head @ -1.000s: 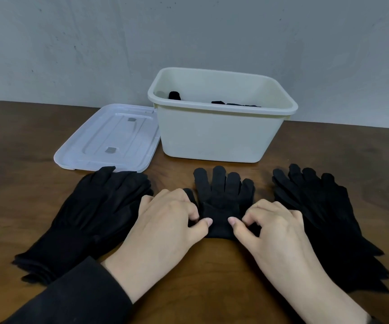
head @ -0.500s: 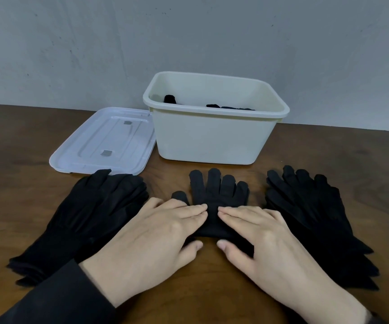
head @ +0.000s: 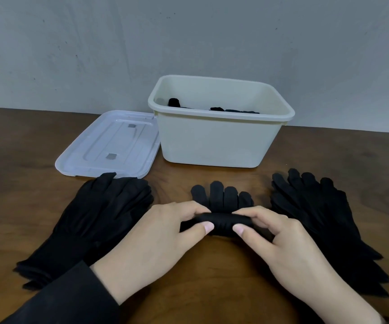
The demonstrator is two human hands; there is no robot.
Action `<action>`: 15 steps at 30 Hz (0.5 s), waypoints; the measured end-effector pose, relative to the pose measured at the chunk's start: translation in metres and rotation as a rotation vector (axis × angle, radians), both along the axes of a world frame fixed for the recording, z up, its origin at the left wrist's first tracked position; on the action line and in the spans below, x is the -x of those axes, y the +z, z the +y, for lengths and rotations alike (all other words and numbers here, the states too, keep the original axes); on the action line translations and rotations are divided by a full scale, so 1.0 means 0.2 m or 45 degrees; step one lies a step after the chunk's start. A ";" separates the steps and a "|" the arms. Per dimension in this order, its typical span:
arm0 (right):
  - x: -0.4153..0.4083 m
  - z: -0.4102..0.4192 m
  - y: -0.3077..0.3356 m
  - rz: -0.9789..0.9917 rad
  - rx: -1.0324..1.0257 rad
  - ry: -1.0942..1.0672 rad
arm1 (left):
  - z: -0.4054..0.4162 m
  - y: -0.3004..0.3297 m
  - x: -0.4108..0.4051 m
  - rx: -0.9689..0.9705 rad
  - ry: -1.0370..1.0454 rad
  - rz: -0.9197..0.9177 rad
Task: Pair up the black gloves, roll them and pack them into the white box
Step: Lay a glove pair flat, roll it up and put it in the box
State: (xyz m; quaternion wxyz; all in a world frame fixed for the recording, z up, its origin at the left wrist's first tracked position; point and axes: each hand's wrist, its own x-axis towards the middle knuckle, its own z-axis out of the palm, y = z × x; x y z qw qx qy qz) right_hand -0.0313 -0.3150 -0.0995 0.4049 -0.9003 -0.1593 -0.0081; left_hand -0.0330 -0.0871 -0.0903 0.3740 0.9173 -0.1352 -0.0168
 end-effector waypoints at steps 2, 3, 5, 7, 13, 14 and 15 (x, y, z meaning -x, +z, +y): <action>0.00 0.01 0.01 0.053 -0.098 -0.007 | -0.01 -0.01 -0.01 0.058 0.028 0.007; 0.00 0.01 0.00 0.069 -0.128 -0.020 | -0.01 -0.01 -0.01 0.065 0.052 -0.007; -0.01 0.03 -0.01 0.077 -0.156 -0.069 | -0.01 -0.04 -0.02 0.062 0.130 -0.021; -0.03 0.04 -0.02 0.056 -0.139 -0.124 | -0.02 -0.05 -0.03 0.040 0.182 -0.025; -0.06 0.02 -0.06 -0.144 0.176 -0.191 | -0.02 -0.04 -0.04 -0.137 0.162 -0.092; -0.06 0.02 -0.06 -0.203 0.230 -0.179 | -0.01 -0.03 -0.04 -0.192 0.145 -0.127; -0.06 0.01 -0.06 -0.252 0.269 -0.157 | -0.01 -0.03 -0.04 -0.248 0.123 -0.156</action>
